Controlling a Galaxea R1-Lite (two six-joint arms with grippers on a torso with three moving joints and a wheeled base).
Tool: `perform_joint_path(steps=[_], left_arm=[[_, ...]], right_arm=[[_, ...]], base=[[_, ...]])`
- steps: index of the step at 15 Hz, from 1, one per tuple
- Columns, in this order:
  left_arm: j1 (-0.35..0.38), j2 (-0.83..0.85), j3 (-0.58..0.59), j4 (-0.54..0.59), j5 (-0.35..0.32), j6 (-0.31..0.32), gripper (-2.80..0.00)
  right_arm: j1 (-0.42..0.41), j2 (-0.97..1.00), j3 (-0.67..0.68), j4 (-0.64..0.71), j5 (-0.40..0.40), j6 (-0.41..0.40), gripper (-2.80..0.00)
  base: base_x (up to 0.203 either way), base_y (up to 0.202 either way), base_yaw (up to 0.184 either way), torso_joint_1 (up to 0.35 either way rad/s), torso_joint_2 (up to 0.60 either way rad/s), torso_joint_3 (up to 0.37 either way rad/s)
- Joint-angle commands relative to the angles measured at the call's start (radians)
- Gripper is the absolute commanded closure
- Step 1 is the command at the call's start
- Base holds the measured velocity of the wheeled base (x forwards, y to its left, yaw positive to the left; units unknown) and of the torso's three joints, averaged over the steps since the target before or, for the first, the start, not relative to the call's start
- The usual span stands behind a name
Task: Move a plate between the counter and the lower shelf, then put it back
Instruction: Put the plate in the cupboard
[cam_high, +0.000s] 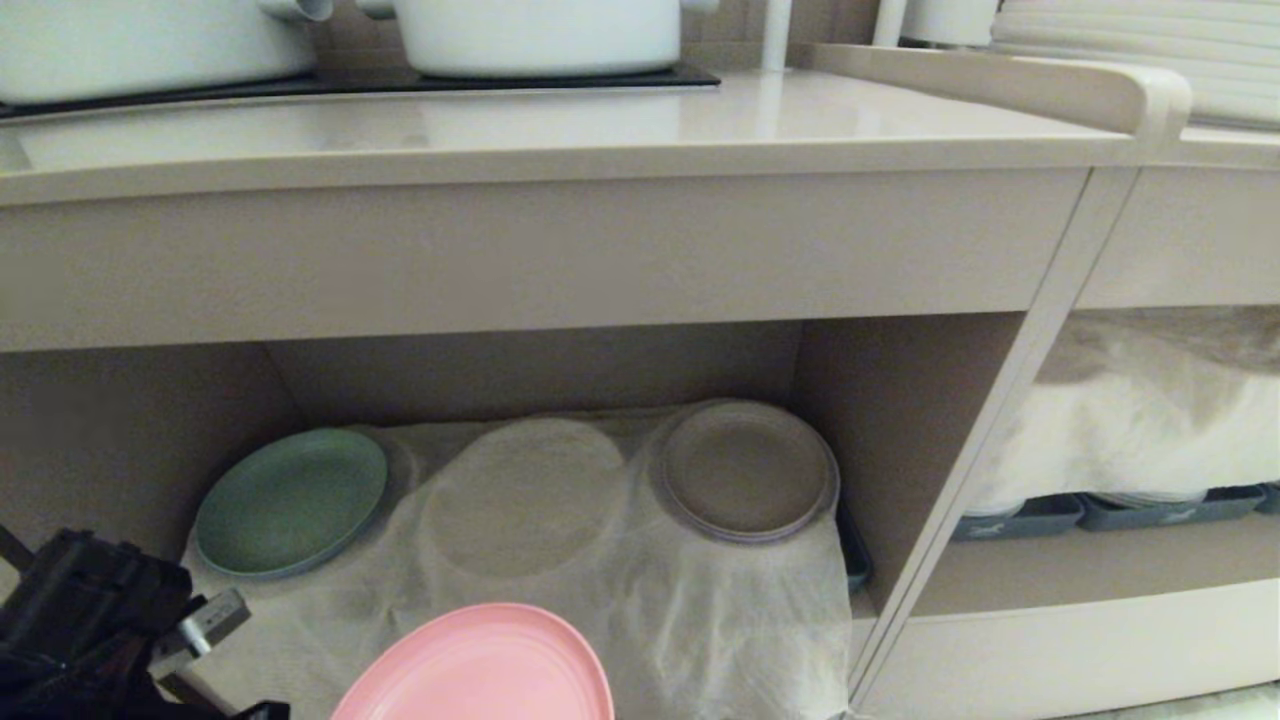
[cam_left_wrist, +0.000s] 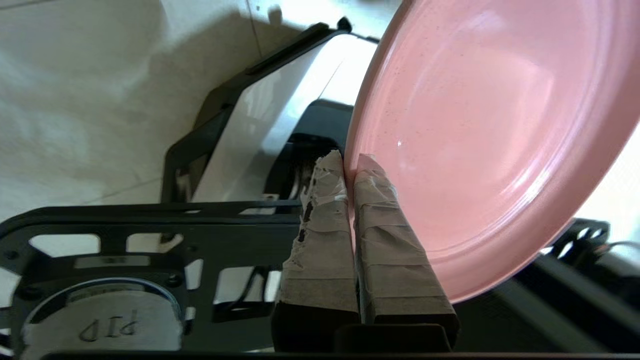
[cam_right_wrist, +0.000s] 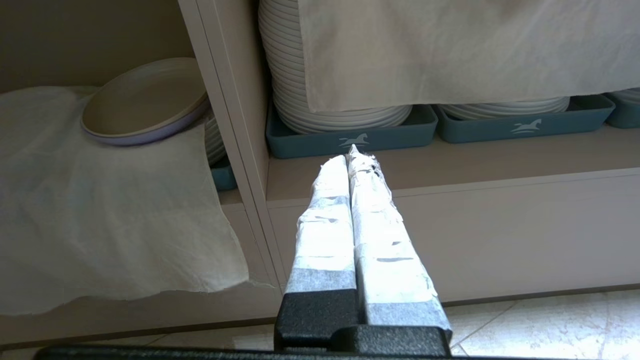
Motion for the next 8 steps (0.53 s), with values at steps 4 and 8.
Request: perform_joint_path(steps=[4, 8], left_arm=[[0.0, 0.093, -0.059, -0.048, -0.001, -0.063, 0.0], [0.0, 0.163, -0.061, -0.186, 0.01, -0.139, 0.0]], right_arm=[[0.0, 0.001, 0.0, -0.001, -0.001, -0.005, 0.0], [0.0, 0.001, 0.0, -0.001, -0.001, 0.001, 0.0]], base=[[0.0, 0.0, 0.0, 0.0, 0.0, 0.0], [0.0, 0.0, 0.0, 0.0, 0.0, 0.0]])
